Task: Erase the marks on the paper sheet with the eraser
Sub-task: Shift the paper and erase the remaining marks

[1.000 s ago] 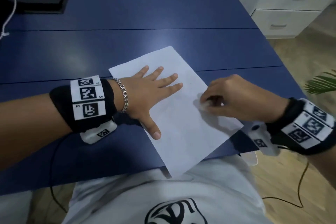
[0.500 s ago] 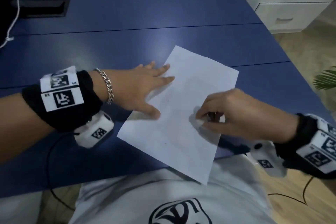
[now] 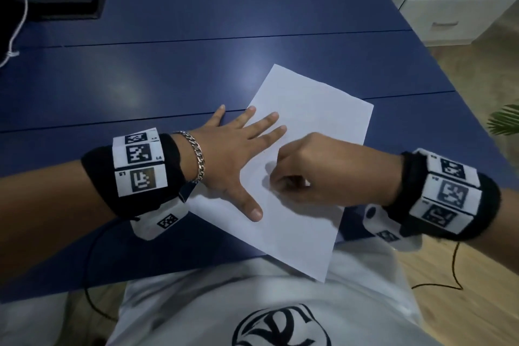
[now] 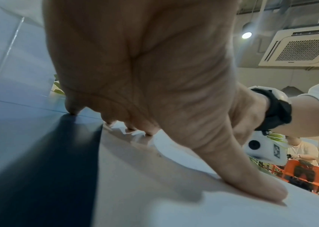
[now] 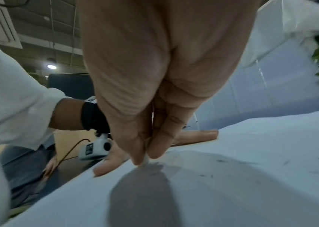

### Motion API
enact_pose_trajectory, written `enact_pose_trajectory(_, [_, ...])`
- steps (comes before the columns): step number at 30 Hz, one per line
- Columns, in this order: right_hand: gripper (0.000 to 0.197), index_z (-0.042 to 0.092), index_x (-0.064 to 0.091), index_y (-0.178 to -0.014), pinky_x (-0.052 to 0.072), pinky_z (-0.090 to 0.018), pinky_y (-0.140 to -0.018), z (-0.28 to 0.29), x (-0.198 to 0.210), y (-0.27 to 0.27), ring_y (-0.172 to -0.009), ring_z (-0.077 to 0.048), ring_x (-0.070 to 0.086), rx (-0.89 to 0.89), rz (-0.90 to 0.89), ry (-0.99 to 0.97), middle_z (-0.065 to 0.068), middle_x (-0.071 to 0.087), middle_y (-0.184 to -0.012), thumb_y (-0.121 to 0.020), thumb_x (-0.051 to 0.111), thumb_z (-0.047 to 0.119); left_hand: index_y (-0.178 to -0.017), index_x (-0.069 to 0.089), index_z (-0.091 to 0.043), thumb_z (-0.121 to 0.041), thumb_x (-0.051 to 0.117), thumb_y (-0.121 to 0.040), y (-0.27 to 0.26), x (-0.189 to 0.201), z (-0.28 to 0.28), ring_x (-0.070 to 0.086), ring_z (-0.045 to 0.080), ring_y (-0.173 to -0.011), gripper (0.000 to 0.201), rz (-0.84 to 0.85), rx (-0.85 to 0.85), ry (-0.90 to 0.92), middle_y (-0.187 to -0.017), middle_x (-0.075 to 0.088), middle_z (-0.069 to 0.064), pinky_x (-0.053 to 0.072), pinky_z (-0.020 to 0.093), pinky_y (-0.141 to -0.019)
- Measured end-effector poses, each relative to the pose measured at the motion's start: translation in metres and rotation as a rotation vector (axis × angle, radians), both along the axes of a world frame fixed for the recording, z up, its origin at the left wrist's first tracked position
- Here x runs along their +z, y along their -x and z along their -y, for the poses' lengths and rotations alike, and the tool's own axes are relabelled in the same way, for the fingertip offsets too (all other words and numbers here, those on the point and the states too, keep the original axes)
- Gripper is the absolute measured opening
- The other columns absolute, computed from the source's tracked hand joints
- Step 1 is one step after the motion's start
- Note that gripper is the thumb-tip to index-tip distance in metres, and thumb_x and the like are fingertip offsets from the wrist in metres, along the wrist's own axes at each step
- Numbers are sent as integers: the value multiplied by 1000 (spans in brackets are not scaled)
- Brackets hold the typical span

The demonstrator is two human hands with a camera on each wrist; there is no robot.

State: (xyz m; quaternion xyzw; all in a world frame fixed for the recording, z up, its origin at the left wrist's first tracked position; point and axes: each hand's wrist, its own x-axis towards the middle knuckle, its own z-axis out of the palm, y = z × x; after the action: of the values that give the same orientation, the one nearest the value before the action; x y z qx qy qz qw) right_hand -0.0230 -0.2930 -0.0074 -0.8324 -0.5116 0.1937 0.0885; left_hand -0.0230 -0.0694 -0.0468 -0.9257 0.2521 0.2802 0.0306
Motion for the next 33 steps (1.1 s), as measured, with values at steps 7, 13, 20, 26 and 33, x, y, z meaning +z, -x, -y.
enact_pose_trajectory(7, [14,19,70,-78,53,-39,-69,12,3,-19,-68,-19,58,-116,97,-10,3,62,-76,-89,62,20,-152,-36,-55,-106,61,-48,0,4,2,-33,28,-157,151,-32,6,-27,-165,-43,-16,-4,85,-114])
enact_pose_trajectory(13, [15,18,68,-76,52,-38,-69,13,8,-26,-67,-19,59,-98,96,31,2,63,-75,-89,64,23,-151,-37,-55,-108,59,-45,-1,4,3,-32,30,-158,153,-30,-1,-34,-165,-44,-15,-4,85,-114])
enact_pose_trajectory(20, [12,20,71,-82,51,-33,-69,18,5,12,-69,-14,57,-18,-2,53,6,60,-80,-91,63,25,-152,-36,-55,-107,60,-46,0,6,4,-33,29,-157,152,-33,6,-47,-163,-46,-15,-8,84,-114])
enact_pose_trajectory(26, [11,18,65,-77,53,-42,-68,21,4,-9,-69,-22,58,-180,130,25,2,60,-78,-87,61,19,-151,-38,-54,-109,57,-44,-1,4,5,-30,29,-158,152,-19,6,-65,-164,-44,-16,-6,85,-114])
enact_pose_trajectory(33, [13,18,65,-75,53,-42,-69,10,11,-18,-67,-23,58,-154,108,77,1,62,-72,-85,57,23,-150,-38,-55,-108,59,-44,0,5,5,-31,29,-158,153,-21,20,-49,-164,-44,-15,-8,83,-115])
